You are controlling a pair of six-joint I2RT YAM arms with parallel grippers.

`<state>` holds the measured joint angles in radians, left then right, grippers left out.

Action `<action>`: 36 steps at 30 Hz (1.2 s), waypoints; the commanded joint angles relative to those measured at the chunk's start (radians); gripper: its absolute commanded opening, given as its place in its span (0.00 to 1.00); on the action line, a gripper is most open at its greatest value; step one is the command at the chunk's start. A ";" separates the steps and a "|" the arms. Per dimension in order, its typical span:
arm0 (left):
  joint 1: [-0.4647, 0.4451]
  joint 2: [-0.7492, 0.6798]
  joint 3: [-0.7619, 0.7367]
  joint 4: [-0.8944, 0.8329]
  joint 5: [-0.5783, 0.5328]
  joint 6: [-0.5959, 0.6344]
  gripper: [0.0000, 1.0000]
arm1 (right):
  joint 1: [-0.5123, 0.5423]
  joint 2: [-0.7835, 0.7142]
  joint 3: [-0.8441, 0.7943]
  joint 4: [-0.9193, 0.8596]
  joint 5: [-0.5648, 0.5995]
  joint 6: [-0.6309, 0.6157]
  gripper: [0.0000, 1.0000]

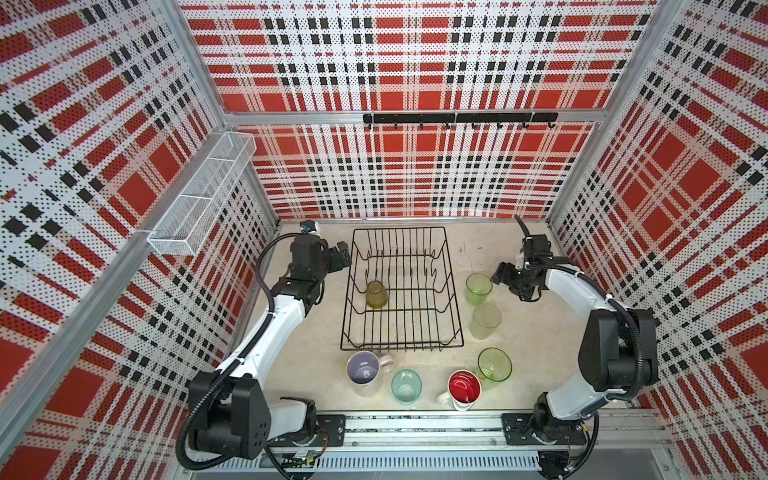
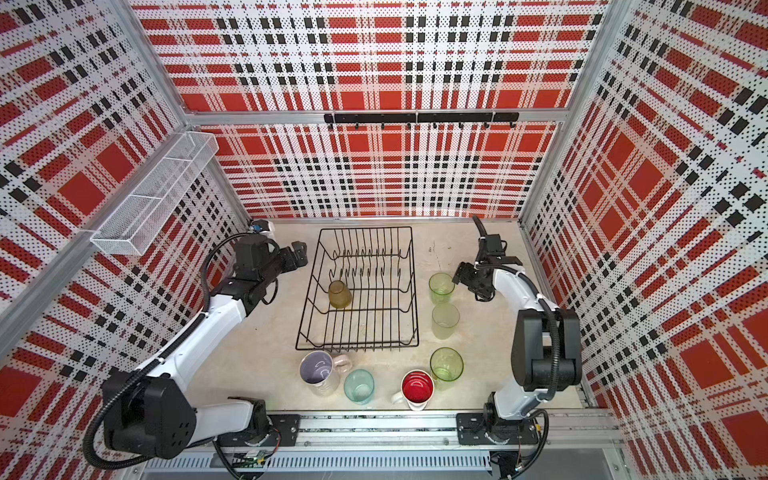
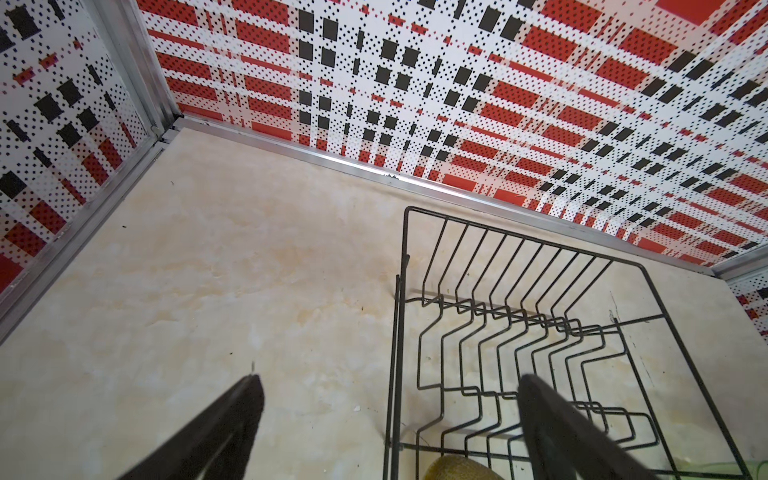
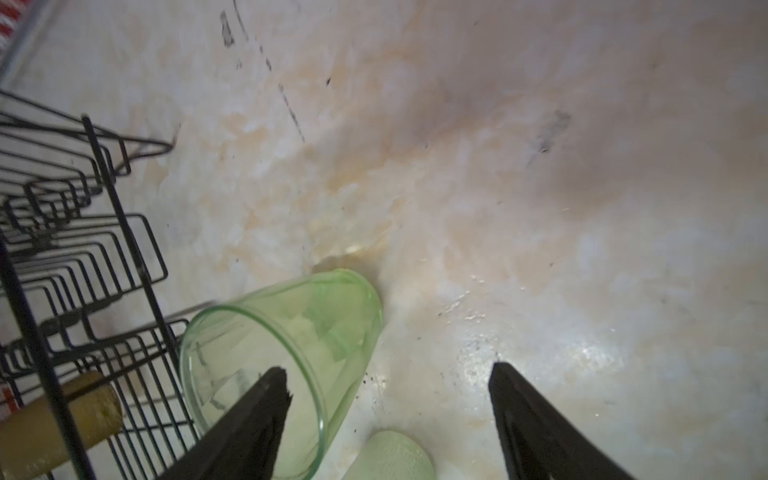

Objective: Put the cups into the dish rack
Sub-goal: 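Withdraw the left gripper while the right gripper moves to a pale green glass, then lift the pale green glass with the right gripper toward the left gripper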

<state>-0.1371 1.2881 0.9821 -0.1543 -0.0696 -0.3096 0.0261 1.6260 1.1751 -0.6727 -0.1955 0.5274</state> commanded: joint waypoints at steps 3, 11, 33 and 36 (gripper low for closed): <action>-0.001 -0.004 -0.024 -0.010 -0.026 0.015 0.98 | 0.047 -0.026 0.057 -0.134 0.072 -0.074 0.78; -0.003 0.007 -0.025 -0.008 -0.003 0.011 0.98 | 0.126 0.049 0.107 -0.187 0.161 -0.118 0.59; -0.173 0.002 0.127 -0.041 0.160 -0.088 0.98 | 0.146 -0.039 0.139 -0.067 0.326 -0.067 0.00; -0.238 0.026 0.183 -0.053 0.230 -0.100 0.98 | 0.131 -0.126 0.102 0.027 0.254 -0.072 0.00</action>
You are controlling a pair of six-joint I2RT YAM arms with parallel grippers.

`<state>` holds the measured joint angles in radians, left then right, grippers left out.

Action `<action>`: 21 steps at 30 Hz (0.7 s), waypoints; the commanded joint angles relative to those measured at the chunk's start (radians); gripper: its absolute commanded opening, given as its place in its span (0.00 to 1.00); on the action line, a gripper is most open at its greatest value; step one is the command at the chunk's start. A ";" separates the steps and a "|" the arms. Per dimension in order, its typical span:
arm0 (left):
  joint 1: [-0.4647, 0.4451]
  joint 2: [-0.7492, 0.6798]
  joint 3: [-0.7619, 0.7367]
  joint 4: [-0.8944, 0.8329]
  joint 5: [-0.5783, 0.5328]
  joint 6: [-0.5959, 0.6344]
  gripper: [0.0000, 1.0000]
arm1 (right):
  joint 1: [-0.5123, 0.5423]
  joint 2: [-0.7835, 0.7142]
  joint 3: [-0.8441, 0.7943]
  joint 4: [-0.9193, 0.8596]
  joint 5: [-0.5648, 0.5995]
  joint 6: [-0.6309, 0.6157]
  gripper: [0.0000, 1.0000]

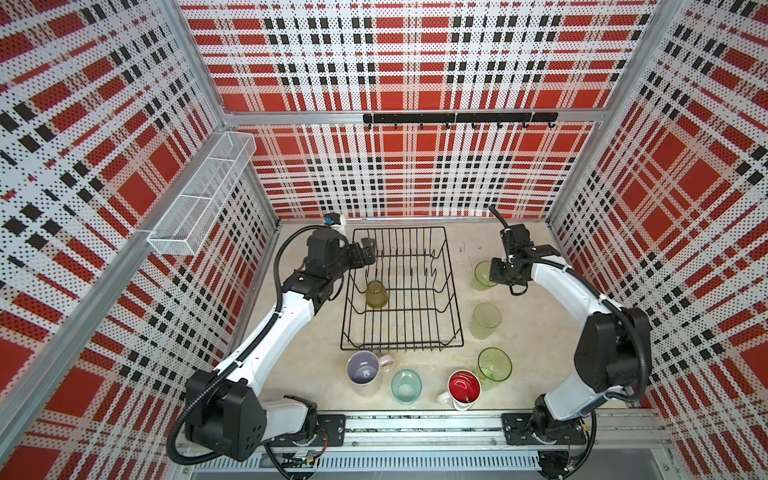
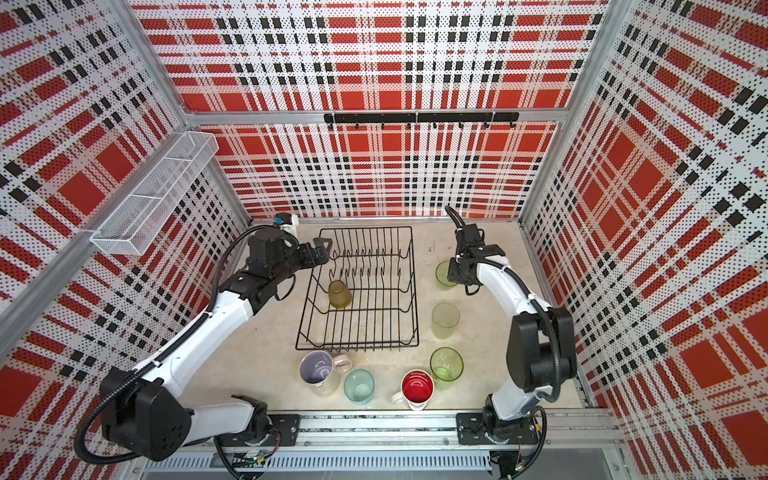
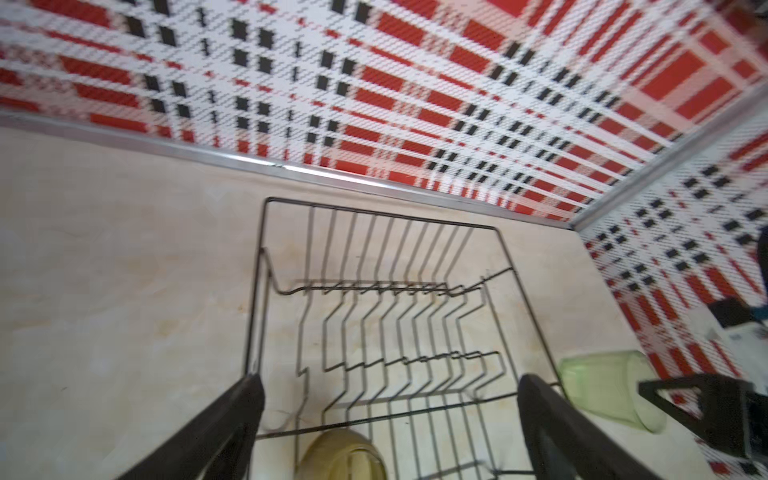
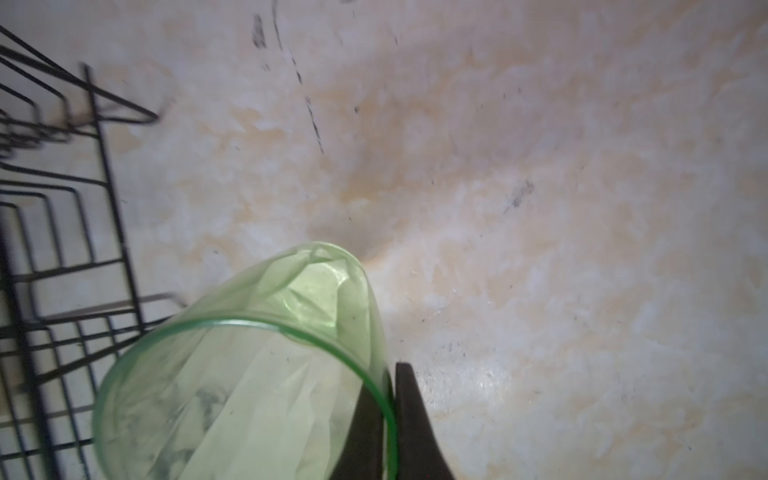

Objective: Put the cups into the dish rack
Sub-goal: 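Lift the pale green glass with the right gripper toward the left gripper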

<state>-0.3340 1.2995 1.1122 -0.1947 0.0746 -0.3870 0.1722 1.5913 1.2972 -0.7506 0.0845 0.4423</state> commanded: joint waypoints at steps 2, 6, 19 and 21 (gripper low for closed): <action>-0.080 0.031 0.075 0.005 0.149 -0.045 0.99 | -0.028 -0.151 -0.055 0.180 -0.089 0.003 0.00; -0.181 0.075 0.112 0.051 0.247 -0.078 1.00 | -0.053 -0.262 -0.124 0.314 -0.195 -0.004 0.00; -0.242 0.168 0.043 0.534 0.651 -0.401 1.00 | -0.071 -0.598 -0.446 0.894 -0.604 0.048 0.00; -0.244 0.176 0.043 0.551 0.690 -0.421 1.00 | -0.071 -0.642 -0.494 0.998 -0.654 0.047 0.00</action>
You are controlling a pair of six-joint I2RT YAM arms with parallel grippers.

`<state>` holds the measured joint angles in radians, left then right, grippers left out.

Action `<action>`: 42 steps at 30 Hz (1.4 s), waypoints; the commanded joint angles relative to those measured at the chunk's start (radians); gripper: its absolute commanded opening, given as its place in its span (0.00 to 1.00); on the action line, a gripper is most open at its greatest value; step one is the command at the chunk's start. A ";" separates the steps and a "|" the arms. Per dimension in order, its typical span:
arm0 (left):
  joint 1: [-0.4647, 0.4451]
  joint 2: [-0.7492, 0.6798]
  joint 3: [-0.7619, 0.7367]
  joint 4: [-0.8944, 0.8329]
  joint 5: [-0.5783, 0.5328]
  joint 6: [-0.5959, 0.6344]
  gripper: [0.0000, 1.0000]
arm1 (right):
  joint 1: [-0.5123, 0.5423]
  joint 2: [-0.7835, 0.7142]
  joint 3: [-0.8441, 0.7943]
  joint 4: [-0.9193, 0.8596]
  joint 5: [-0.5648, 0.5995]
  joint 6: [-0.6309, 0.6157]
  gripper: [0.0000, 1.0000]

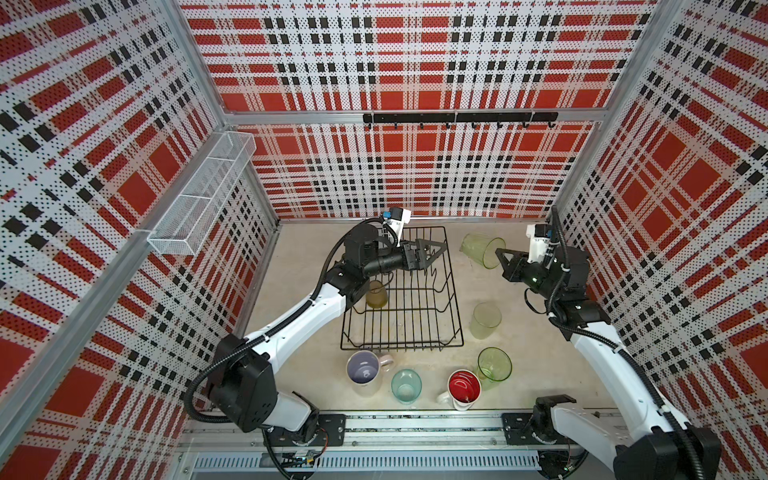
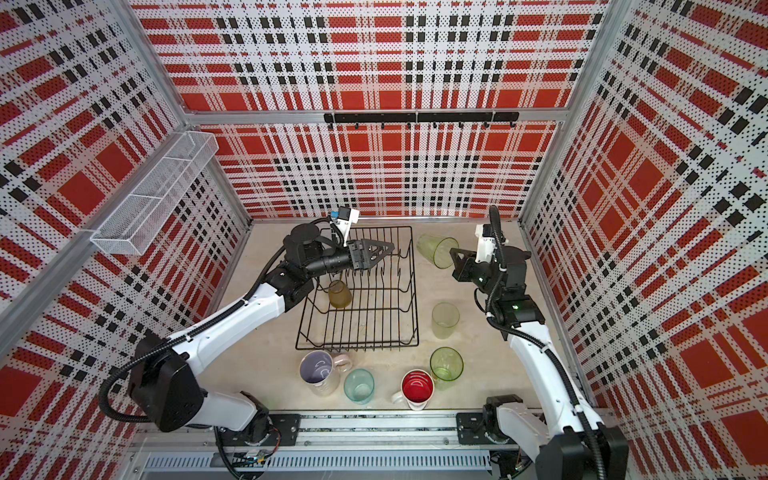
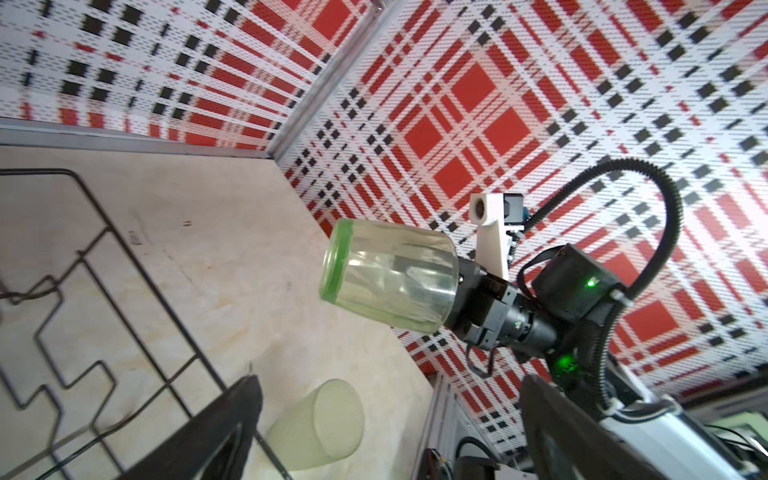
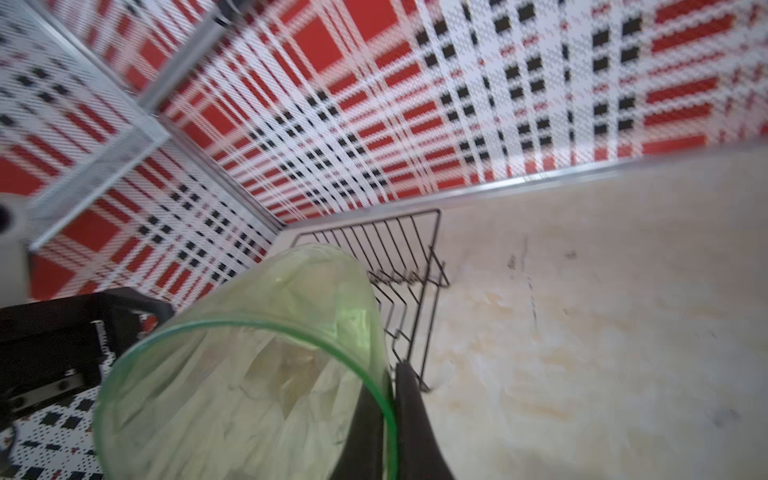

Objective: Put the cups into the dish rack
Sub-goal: 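Lift the pale green glass with the right gripper toward the left gripper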

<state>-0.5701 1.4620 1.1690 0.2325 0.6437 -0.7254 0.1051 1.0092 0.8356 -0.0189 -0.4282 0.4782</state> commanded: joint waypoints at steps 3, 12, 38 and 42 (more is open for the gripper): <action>-0.014 0.033 -0.018 0.150 0.186 -0.122 1.00 | -0.004 -0.096 -0.078 0.390 -0.206 0.020 0.00; -0.053 0.046 -0.051 0.326 0.336 -0.240 0.99 | 0.045 -0.050 -0.059 0.473 -0.418 -0.047 0.00; -0.052 0.096 -0.156 0.710 0.443 -0.490 0.77 | 0.127 0.017 -0.020 0.304 -0.472 -0.351 0.00; -0.052 0.097 -0.163 0.728 0.442 -0.498 0.86 | 0.128 0.025 -0.015 0.285 -0.455 -0.364 0.00</action>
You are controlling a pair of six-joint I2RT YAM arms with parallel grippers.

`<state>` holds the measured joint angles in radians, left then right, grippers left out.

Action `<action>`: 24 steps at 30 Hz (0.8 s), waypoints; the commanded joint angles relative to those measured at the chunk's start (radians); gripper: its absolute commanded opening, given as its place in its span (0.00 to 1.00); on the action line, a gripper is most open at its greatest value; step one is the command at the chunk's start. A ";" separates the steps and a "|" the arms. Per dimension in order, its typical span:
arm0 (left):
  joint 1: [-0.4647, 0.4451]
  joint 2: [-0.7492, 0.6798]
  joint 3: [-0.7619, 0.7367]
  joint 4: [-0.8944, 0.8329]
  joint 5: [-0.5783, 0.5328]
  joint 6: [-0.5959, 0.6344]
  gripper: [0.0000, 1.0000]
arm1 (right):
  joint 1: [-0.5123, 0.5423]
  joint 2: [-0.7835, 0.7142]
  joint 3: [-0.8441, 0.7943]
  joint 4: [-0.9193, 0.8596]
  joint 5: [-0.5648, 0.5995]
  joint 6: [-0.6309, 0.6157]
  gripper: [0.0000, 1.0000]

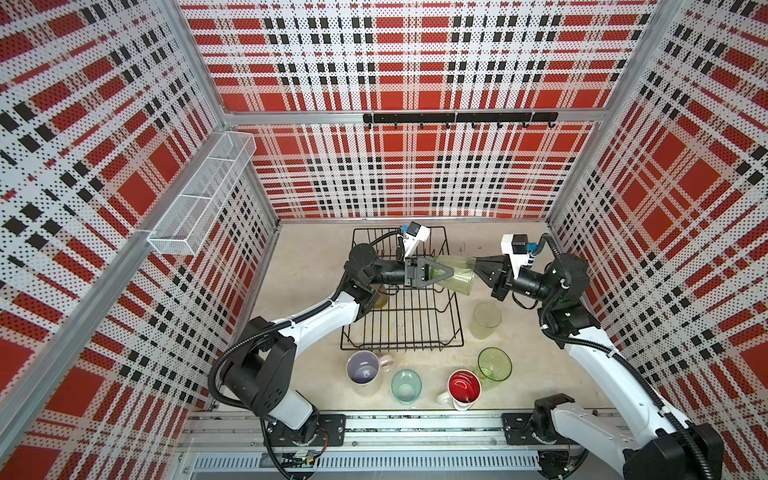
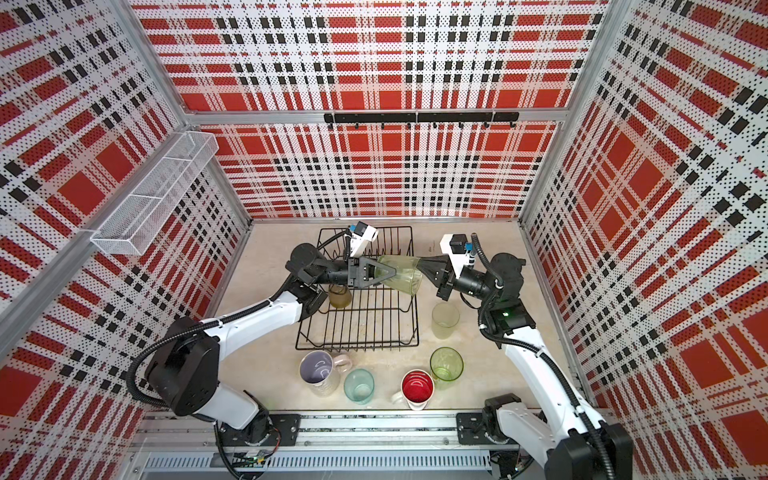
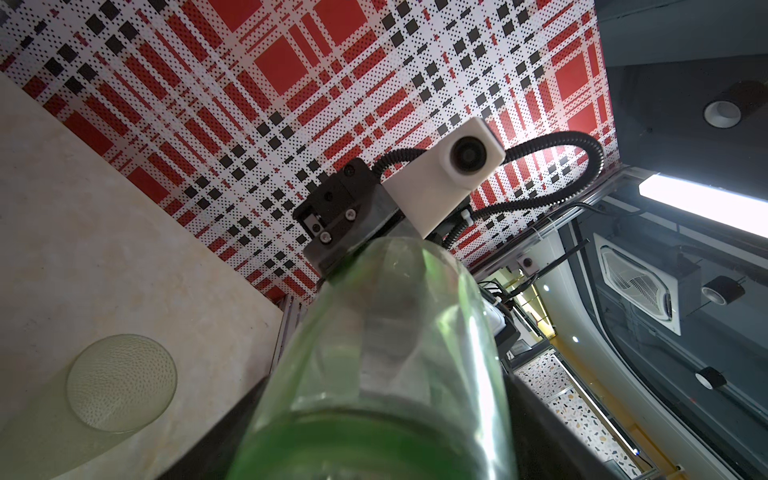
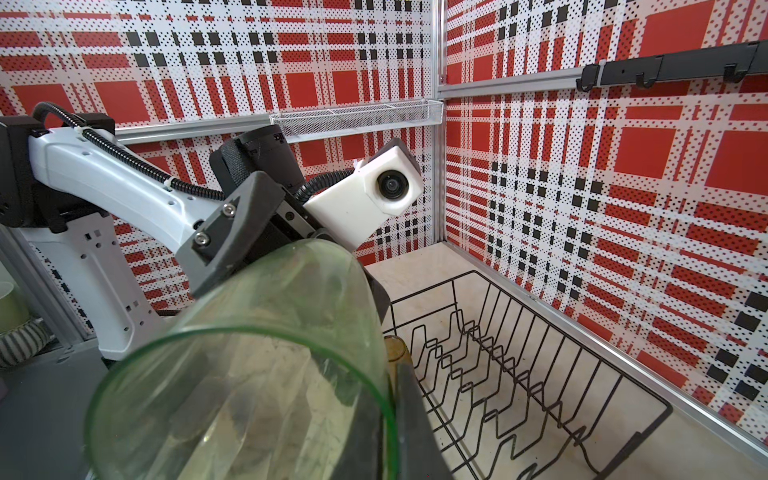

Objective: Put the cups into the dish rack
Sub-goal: 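Lift the pale green glass with the right gripper toward the left gripper, then grasp the pale green glass with the left gripper while the right gripper releases it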

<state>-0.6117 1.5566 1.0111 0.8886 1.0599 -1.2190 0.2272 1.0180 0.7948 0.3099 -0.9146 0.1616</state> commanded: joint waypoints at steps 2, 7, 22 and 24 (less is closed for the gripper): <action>-0.014 0.002 -0.009 0.079 0.028 -0.007 0.89 | 0.010 0.025 0.029 -0.042 0.008 -0.054 0.00; -0.026 0.016 -0.009 0.089 0.030 -0.015 0.89 | 0.026 0.030 0.035 -0.046 0.030 -0.069 0.00; -0.027 0.039 -0.025 0.176 0.041 -0.074 0.76 | 0.089 0.096 0.104 -0.160 0.082 -0.160 0.00; -0.018 0.043 -0.029 0.176 0.041 -0.072 0.68 | 0.089 0.100 0.111 -0.154 0.098 -0.155 0.00</action>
<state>-0.6052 1.5879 0.9863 1.0195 1.0695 -1.2915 0.2924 1.0897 0.8921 0.1986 -0.8894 0.0536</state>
